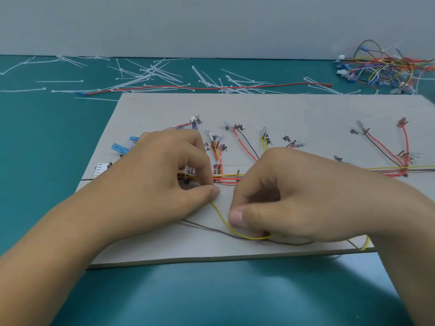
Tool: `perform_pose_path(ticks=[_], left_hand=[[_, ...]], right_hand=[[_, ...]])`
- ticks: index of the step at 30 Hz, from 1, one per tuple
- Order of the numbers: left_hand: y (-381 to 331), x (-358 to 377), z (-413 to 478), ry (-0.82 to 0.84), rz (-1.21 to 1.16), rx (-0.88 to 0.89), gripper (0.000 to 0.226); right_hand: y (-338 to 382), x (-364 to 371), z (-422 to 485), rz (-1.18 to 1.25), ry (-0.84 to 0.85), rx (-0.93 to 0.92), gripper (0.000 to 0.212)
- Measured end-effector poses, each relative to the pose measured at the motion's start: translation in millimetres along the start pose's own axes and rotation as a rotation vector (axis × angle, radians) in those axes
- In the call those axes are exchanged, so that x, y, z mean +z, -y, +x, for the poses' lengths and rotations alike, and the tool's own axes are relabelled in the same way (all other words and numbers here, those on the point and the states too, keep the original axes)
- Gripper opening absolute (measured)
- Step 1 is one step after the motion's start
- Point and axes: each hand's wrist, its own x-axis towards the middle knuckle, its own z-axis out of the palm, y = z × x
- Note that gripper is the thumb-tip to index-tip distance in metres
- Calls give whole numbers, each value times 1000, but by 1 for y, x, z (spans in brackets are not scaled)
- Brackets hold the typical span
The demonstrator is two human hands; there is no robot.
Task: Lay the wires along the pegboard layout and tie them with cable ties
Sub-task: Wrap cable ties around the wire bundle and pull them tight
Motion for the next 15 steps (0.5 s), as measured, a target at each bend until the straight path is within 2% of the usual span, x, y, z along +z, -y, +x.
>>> perform_pose_path(ticks=[3, 5, 6, 10, 15], left_hand=[[2, 4, 2, -68, 1, -10, 25], [3, 5, 4, -115, 0, -47, 26], [4, 5, 5, -127, -11, -66, 22], [6, 6, 8, -101, -26, -78, 13], [7, 6, 10, -69, 32, -72, 10]], right_hand=[[-5, -2, 6, 59, -252, 80, 14], [-11, -4, 12, -22, -481, 133, 10], [-12, -5, 15, -58, -533, 165, 10], [-14, -2, 18, -99, -493, 229, 11], [-11, -1, 21, -184, -471, 166, 14]])
